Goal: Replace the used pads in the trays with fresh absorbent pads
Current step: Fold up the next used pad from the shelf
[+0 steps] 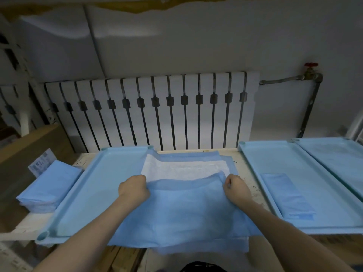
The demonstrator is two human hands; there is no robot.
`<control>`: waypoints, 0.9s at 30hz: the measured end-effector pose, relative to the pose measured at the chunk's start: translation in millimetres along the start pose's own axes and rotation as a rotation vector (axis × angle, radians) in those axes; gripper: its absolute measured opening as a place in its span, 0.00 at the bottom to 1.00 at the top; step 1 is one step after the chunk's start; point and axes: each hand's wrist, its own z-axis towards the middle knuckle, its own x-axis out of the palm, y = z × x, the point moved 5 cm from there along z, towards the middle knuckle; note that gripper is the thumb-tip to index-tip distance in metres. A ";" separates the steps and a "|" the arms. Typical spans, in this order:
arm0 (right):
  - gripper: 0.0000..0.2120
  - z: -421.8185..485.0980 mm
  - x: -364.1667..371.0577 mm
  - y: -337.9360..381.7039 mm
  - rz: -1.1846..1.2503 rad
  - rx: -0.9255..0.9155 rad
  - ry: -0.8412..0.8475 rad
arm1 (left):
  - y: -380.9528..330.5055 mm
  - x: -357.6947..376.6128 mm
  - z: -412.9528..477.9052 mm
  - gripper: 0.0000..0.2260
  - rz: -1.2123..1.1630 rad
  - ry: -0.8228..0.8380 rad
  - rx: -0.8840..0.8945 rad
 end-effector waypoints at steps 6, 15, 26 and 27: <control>0.08 -18.7 -6.1 17.3 0.195 -0.117 0.030 | -20.9 -7.6 -12.6 0.11 0.056 0.303 0.055; 0.14 -25.2 -44.2 11.5 0.551 -0.069 0.117 | -63.4 -66.6 1.4 0.10 0.185 0.247 0.111; 0.17 88.9 -60.1 -16.0 0.382 0.121 -0.292 | -105.8 -103.0 109.7 0.11 0.363 -0.262 0.043; 0.15 97.3 -53.3 -17.2 0.353 0.147 -0.262 | -104.2 -94.3 117.2 0.12 0.344 -0.294 0.050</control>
